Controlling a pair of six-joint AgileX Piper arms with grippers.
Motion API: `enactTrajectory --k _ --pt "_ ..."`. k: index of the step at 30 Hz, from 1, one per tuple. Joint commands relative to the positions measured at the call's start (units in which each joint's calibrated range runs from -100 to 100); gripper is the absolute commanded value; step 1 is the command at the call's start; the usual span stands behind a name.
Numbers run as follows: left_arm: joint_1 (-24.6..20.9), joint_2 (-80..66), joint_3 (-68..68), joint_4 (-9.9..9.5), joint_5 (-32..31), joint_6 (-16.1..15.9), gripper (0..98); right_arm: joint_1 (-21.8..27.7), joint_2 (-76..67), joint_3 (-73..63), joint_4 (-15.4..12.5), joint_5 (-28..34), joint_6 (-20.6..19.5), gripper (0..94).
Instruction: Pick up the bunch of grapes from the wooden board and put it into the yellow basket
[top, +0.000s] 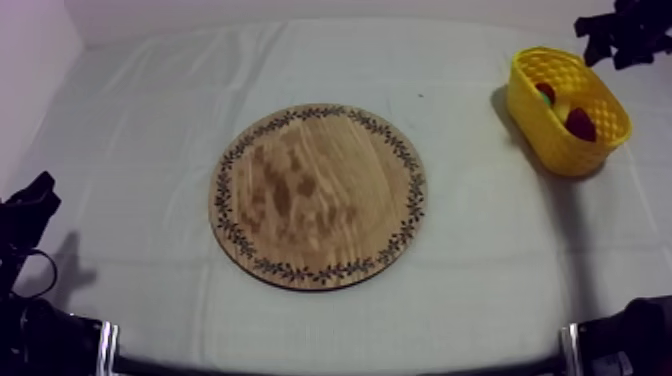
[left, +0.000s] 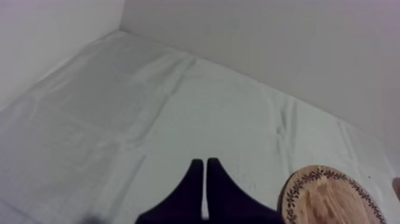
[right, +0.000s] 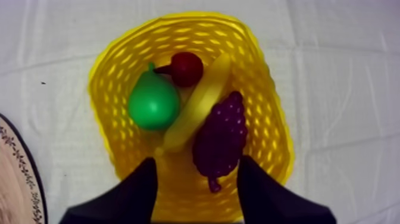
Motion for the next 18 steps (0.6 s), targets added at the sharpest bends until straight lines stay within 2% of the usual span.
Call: enactTrajectory --k 1,10,18 --pt "0.0 0.0 0.0 -0.02 0.0 0.0 0.0 0.1 -6.6 7.3 -0.1 -4.6 -0.6 38.2" --pt "0.0 0.0 0.0 -0.02 0.0 0.0 0.0 -1.9 -24.1 27.4 -0.8 -15.6 -1.0 32.3" --pt "0.0 0.0 0.0 -0.02 0.0 0.0 0.0 -1.0 -40.3 41.5 -7.5 -23.9 3.6 21.9"
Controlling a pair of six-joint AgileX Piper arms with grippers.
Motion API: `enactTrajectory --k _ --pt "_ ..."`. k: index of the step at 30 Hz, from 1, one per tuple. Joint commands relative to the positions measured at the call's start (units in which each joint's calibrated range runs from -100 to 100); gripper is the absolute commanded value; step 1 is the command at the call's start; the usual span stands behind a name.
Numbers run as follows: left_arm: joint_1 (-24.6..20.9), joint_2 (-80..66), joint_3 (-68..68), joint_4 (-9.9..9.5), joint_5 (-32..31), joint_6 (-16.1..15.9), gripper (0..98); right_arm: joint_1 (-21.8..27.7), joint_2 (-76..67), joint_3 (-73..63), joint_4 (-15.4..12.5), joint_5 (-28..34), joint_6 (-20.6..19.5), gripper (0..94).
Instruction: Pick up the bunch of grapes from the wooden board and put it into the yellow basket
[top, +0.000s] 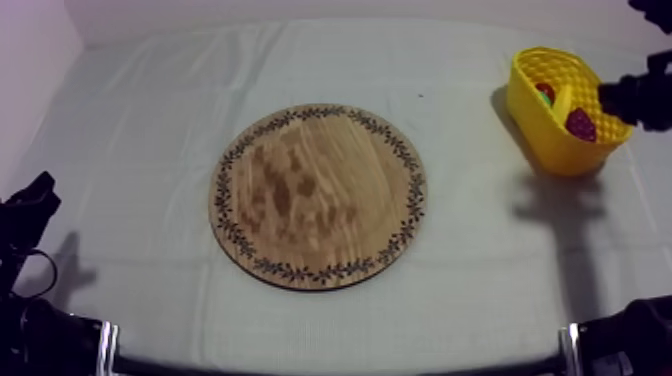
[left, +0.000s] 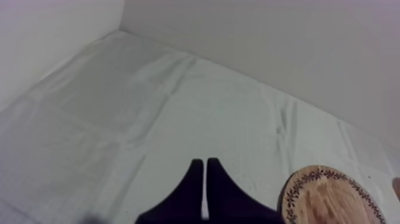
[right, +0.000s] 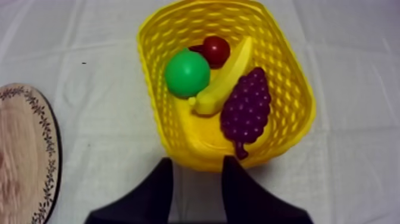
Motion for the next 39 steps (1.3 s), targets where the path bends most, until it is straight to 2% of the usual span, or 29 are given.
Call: enactTrajectory --k 1,9,18,21,23,26,28,30,35,39 --pt "0.0 0.0 0.0 -0.02 -0.1 0.0 0.0 0.0 -8.1 6.4 -1.9 -2.2 1.8 20.3" --pt "0.0 0.0 0.0 -0.02 -0.1 0.0 0.0 1.7 -24.9 20.4 -8.2 -4.7 10.0 12.4" --pt "0.0 0.0 0.0 -0.02 -0.1 0.0 0.0 1.8 -39.0 33.7 -9.9 -9.7 13.8 2.0" --pt "0.0 0.0 0.0 -0.02 -0.1 0.0 0.0 1.3 -43.7 36.6 -9.2 -10.1 11.4 0.9" --pt "0.0 0.0 0.0 -0.02 -0.1 0.0 0.0 0.7 -46.7 37.5 -8.3 -9.9 8.3 0.5" --pt "0.0 0.0 0.0 -0.02 -0.1 0.0 0.0 0.0 -51.5 38.2 -7.4 -9.1 1.2 0.3" --pt "0.0 0.0 0.0 -0.02 -0.1 0.0 0.0 -0.7 -54.3 38.8 -6.6 -9.4 -0.4 0.3" --pt "0.0 0.0 0.0 -0.02 -0.1 0.0 0.0 -1.4 -55.7 39.4 -5.4 -10.2 1.2 0.3" --pt "0.0 0.0 0.0 -0.02 -0.1 0.0 0.0 -3.3 -56.8 39.8 -4.5 -10.6 8.7 0.3" --pt "0.0 0.0 0.0 -0.02 -0.1 0.0 0.0 -4.3 -57.0 39.9 -4.4 -10.7 9.2 0.3"
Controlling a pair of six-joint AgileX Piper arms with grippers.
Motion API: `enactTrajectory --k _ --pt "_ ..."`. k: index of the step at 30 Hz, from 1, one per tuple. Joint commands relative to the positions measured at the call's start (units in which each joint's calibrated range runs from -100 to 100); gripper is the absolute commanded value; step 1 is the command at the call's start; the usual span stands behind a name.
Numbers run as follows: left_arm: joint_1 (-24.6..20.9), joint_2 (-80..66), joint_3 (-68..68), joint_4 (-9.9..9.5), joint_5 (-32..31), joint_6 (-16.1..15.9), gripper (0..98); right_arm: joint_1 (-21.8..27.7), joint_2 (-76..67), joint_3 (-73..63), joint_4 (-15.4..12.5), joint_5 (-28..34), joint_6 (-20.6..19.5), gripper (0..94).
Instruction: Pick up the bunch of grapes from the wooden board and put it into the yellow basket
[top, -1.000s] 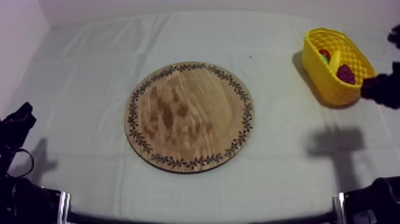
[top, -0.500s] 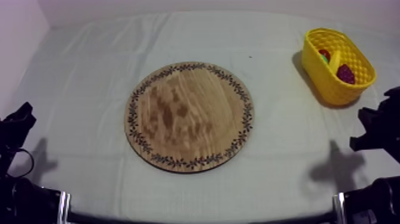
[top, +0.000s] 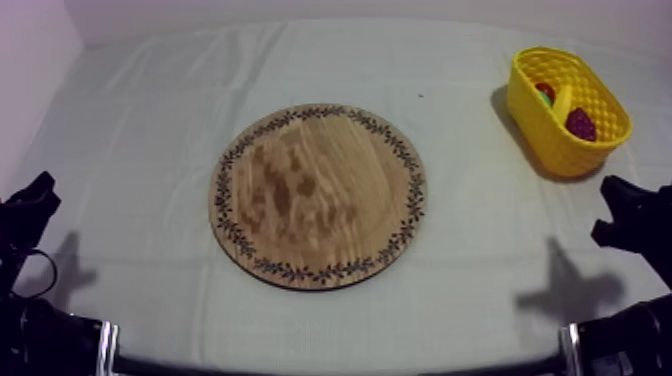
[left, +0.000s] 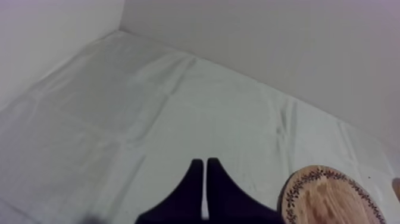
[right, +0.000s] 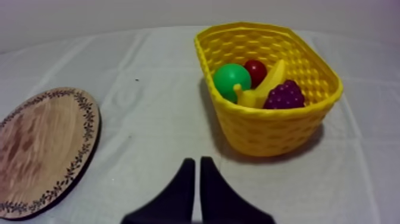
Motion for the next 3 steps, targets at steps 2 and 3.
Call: enactTrajectory --k 2,3 --pt "0.0 0.0 0.0 -0.02 0.0 0.0 0.0 -0.2 -0.1 0.0 0.1 -0.2 8.4 0.3" --pt "0.0 0.0 0.0 -0.02 0.0 0.0 0.0 -0.3 -0.1 0.0 0.1 -0.3 8.0 0.3"
